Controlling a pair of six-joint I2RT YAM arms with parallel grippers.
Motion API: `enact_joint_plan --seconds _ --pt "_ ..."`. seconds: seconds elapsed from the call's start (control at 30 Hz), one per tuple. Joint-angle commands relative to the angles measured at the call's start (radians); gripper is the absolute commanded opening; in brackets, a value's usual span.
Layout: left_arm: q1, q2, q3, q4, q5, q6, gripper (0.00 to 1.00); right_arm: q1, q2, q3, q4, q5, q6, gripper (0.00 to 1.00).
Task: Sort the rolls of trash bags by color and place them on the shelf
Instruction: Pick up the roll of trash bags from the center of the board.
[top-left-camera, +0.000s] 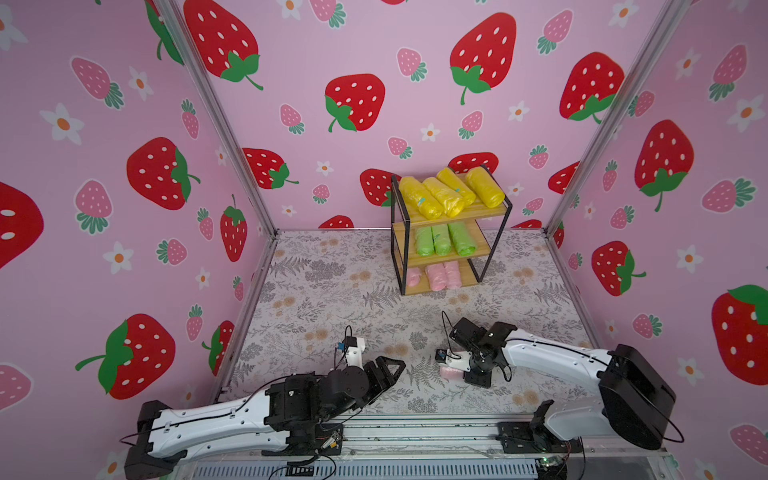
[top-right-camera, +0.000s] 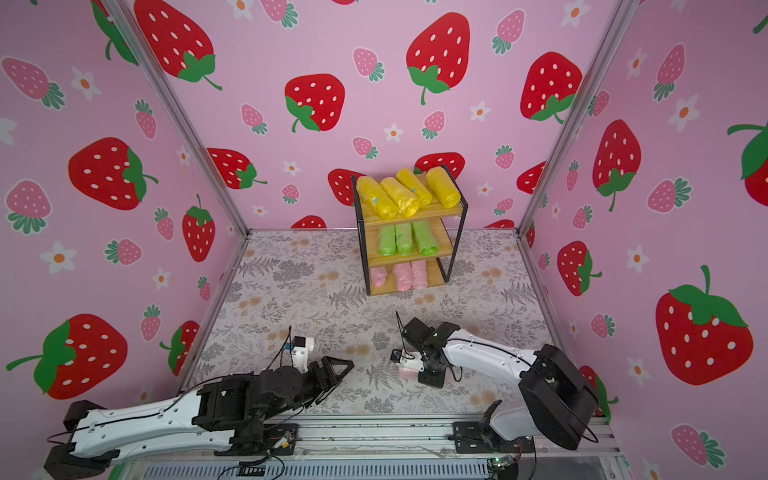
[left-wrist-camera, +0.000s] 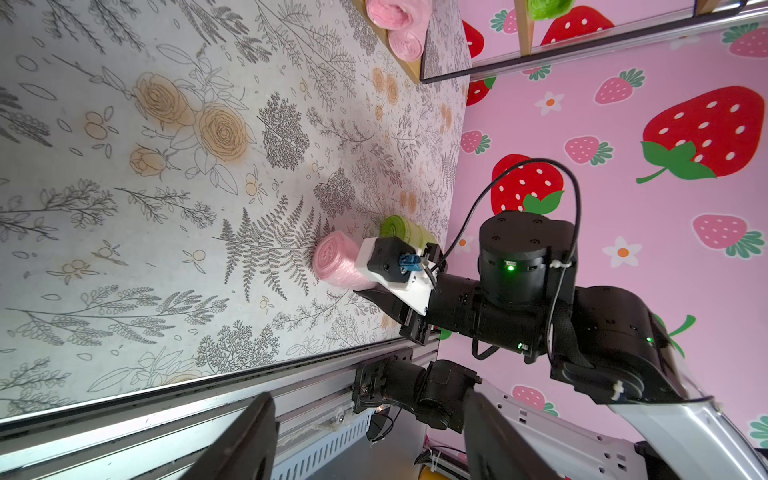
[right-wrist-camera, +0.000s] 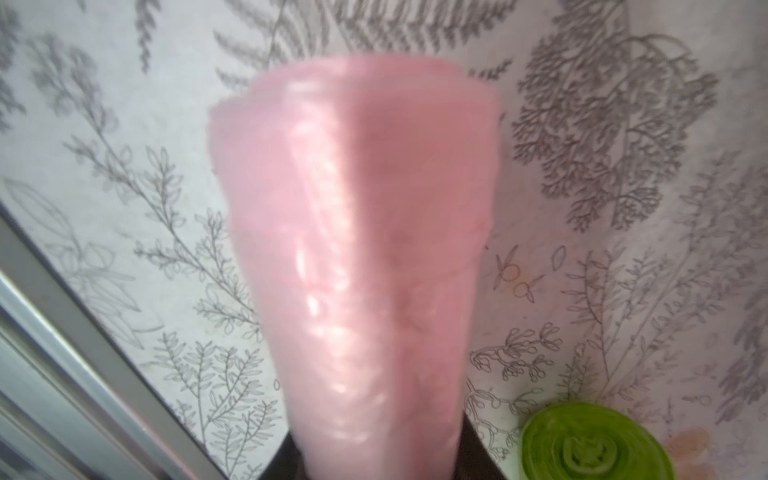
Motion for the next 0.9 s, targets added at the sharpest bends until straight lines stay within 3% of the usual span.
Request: enact_joint_plan --seconds 0.0,0.07,0.2,0.4,0.6,0.87 --pt "-0.002 -0.04 0.014 -0.033 -0.035 0.033 0.74 0.004 -0.03 0.058 -0.035 -0.044 0.037 0.13" --pt "-0.002 -0.065 -0.006 -0.003 -0.039 0.067 0.75 0.002 -0.057 0.109 -0.057 -0.052 0.071 0.0" --pt "-0.002 -0.119 -0.04 0.122 -0.04 0.21 0.74 -0.016 -0.085 0.241 -0.116 -0.12 0.185 0.0" --pt "-0.002 -0.207 -0.019 0.206 0.0 0.514 0.76 -0.036 -0.041 0.485 -0.236 -0.438 0.401 0.0" --pt "-0.003 -0.256 0.028 0.228 0.075 0.704 0.78 -0.036 -0.18 0.492 -0.008 -0.674 0.741 0.0" --pt "-0.002 -0.117 0.132 0.308 0.169 0.856 0.79 -0.027 -0.332 0.393 0.235 -0.793 1.08 0.0"
